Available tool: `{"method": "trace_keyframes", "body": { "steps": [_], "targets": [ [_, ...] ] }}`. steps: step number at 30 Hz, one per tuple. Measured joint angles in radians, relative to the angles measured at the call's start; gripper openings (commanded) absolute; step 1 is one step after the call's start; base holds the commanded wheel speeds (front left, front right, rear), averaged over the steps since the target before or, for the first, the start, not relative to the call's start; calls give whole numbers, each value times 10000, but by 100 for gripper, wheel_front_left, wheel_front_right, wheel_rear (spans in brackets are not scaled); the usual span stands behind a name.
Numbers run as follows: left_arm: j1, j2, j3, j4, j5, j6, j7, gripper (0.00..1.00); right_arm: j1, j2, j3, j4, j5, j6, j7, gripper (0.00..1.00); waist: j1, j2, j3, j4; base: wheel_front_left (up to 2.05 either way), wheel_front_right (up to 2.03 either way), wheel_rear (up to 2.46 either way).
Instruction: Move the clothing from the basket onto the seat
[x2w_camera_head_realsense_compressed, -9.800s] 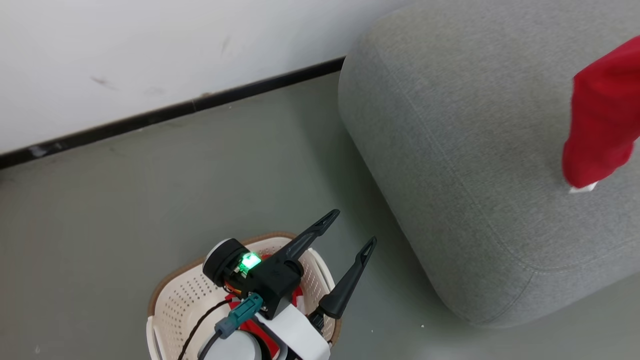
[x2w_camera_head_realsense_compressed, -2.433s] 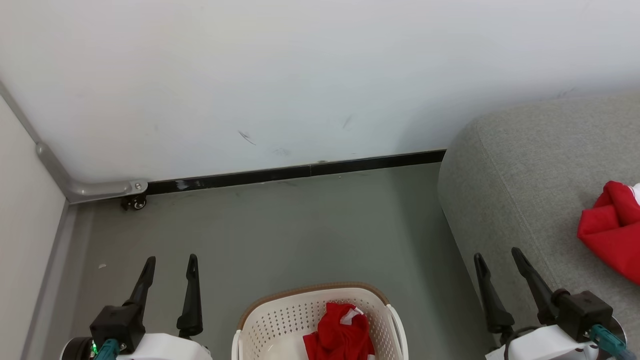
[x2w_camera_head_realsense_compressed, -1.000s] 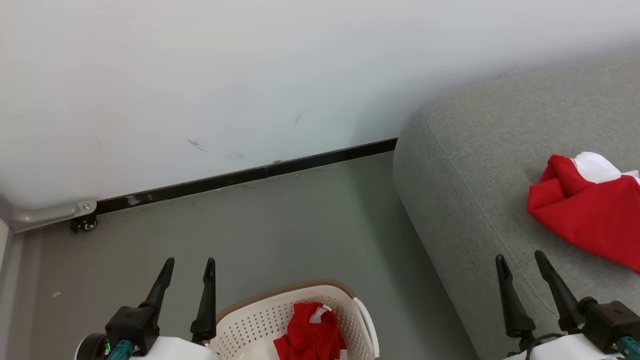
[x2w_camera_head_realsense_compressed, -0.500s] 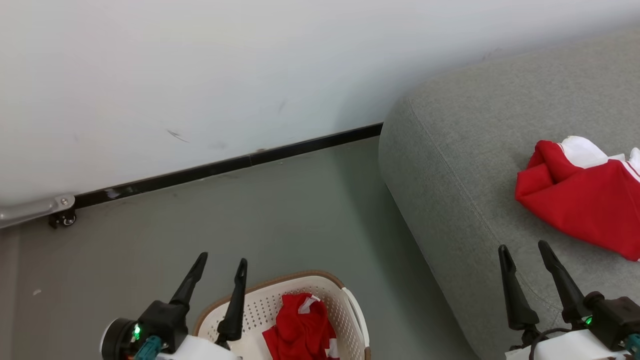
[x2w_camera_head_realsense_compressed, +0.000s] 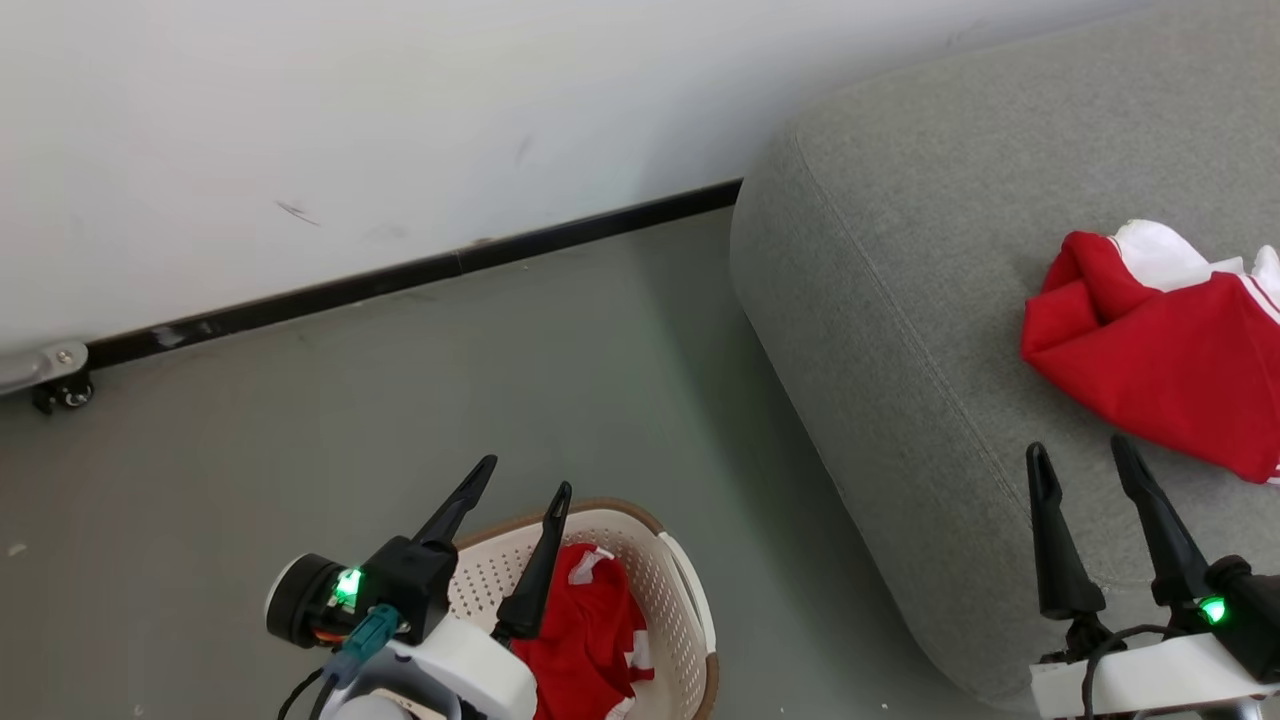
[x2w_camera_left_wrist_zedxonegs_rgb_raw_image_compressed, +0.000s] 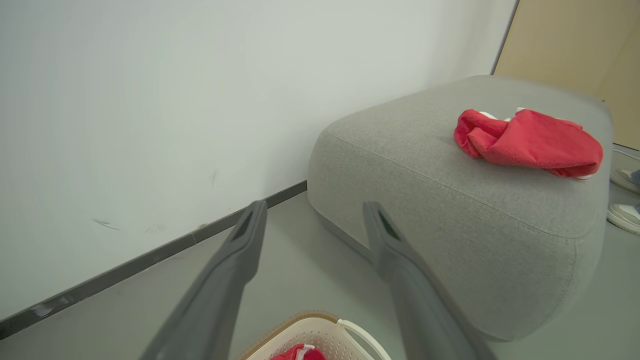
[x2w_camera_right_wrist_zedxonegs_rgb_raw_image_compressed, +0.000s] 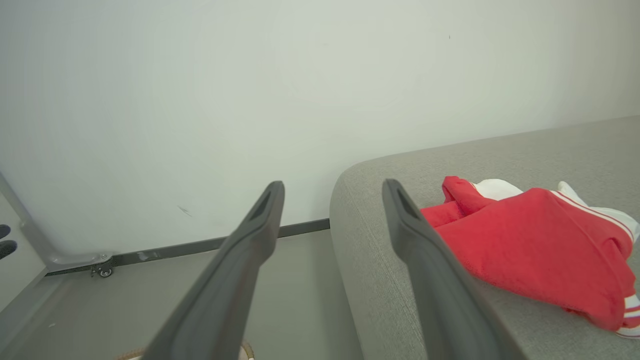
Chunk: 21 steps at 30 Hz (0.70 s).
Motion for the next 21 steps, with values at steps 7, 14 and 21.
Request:
{"method": "trace_keyframes", "body": {
  "steps": [7, 14, 21],
  "targets": [
    [-557, -63, -290, 569, 188, -259, 253, 100, -213, 4, -136, -192, 61, 0, -105, 100, 1, 0, 570, -194, 0, 0, 0],
    [-1073, -107, -518, 1285, 441, -424, 506, 100, -541, 6, -316, -341, 222, 0, -211, 100, 0, 0, 1291, -424, 0, 0, 0],
    [-1413, -25, -575, 2008, 529, -510, 637, 100, -754, 8, -328, -418, 374, 0, -380, 100, 0, 0, 1949, -620, 0, 0, 0]
  ]
}}
